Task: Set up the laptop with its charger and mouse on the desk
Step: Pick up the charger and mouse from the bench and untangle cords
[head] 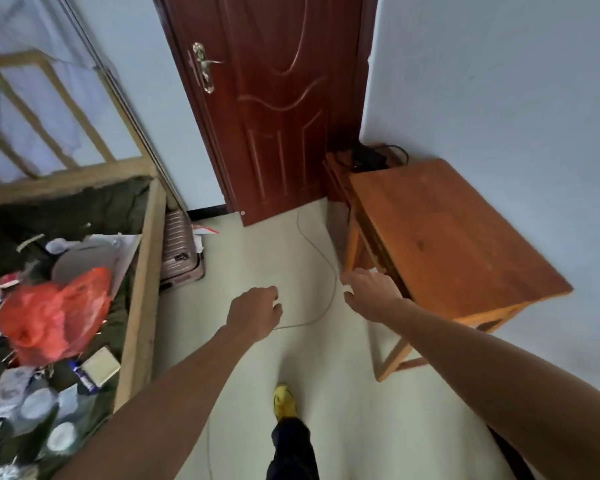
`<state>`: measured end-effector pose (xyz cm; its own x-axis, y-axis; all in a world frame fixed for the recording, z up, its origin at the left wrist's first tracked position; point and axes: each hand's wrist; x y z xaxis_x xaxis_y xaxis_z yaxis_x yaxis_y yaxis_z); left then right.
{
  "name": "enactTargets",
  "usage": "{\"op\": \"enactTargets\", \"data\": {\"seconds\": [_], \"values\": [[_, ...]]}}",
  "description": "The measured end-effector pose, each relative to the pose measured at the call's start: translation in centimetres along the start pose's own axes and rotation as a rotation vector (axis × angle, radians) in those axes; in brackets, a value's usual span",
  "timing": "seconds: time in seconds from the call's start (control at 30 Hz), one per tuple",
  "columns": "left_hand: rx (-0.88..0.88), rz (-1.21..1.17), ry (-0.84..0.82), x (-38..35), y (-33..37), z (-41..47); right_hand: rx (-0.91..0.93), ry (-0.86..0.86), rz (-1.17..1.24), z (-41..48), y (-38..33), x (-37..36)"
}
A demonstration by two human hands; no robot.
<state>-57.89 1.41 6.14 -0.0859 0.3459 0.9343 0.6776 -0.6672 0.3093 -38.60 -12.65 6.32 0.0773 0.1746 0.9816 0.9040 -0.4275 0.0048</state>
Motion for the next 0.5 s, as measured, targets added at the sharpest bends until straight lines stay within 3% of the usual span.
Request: {"op": "enactTargets", "data": {"seconds": [0.2,0.5], "values": [[-0.011,-0.026,-0.008,3.4,-4.2,15.5,-0.028,-0.024,0.067,15.8,0.7,1.9],[-0.125,-0.044,-0.012,10.7,-3.8,37.3,-0.172,0.012,0.141,33.5,6.5,7.1]]}}
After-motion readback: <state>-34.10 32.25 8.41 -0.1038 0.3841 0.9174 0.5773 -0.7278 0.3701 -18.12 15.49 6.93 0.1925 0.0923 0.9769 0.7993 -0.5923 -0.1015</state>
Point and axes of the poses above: each hand's wrist, its own z-axis towards the middle knuckle, its own x-axis out of the back of the hand, y = z × x, and after that the axes turned 8 degrees about -z, right-handed
